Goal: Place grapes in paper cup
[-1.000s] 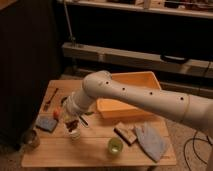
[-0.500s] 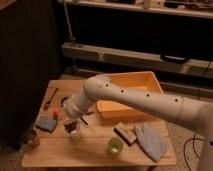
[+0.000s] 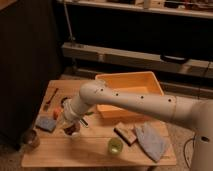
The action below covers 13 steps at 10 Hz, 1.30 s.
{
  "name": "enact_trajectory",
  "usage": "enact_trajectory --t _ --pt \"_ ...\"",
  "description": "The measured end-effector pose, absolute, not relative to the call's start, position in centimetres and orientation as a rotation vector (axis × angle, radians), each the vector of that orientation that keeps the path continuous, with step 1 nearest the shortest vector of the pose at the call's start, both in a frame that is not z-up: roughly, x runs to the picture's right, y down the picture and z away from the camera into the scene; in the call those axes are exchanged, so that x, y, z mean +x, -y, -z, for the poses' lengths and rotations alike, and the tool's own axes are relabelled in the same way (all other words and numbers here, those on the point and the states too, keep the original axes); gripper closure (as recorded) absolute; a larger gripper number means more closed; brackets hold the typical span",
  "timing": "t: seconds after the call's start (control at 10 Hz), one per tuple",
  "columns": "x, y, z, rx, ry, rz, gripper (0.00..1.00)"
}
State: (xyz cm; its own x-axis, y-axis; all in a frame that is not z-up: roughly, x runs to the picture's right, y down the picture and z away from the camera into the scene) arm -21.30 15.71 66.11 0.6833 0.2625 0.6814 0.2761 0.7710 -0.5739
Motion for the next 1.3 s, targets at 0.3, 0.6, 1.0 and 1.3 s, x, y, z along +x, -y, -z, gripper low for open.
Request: enact_trajectory --t 0.3,0.6,1.0,1.3 --pt "-20.0 -15.8 -66.9 -0.701 0.892 -0.017 1.00" --pt "-17.7 -15.0 -68.2 -0.689 1.019 -0.039 0.95" --pt "-18.2 -15.7 -68.9 -0.709 1.017 -0.006 0.57" --pt "-18.8 -15.9 -68.8 -0.714 0.998 0.022 0.28"
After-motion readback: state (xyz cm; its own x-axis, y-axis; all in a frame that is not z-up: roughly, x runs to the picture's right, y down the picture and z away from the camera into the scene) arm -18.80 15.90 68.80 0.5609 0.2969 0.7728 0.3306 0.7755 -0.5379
